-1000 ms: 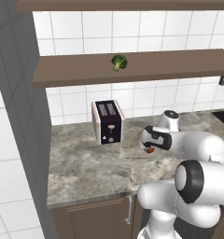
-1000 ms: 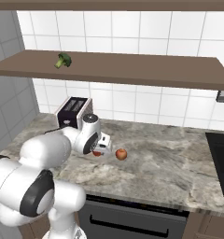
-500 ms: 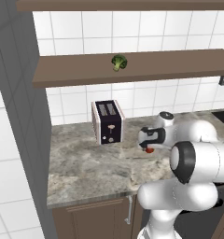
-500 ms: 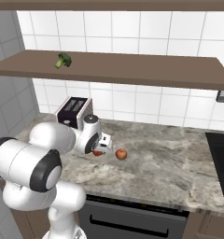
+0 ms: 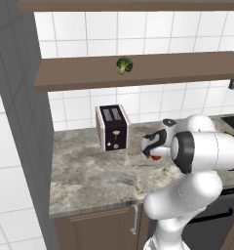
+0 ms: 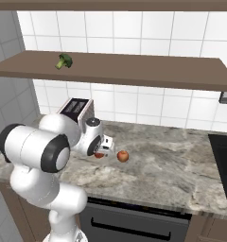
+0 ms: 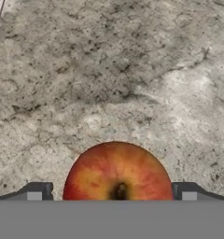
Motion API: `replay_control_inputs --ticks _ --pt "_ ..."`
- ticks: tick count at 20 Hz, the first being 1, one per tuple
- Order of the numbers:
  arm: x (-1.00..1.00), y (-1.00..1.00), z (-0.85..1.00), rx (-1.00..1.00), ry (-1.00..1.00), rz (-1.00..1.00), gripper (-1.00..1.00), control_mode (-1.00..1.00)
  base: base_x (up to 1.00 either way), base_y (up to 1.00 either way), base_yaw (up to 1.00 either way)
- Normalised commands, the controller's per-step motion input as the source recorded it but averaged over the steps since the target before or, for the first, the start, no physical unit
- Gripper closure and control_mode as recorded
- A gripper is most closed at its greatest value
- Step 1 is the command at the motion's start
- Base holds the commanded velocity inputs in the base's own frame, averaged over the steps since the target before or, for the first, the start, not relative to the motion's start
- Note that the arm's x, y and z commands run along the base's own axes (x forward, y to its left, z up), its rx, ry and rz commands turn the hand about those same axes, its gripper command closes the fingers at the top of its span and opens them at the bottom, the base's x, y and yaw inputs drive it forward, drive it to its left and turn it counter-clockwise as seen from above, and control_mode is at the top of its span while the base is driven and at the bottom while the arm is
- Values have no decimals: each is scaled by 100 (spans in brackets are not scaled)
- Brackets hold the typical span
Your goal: Pick the broccoli, apple, apple from the counter and place them in the cabinet.
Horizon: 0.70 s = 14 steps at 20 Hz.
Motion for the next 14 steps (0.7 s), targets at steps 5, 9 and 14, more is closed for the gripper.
replay_control_inputs --ticks 5,9,14 --pt "11 0 -15 0 -1 0 -100 -100 0 0 0" --pt "0 0 -6 -1 -2 0 100 -100 0 0 0" --pt "-72 -4 -10 0 0 -6 100 -100 0 0 0"
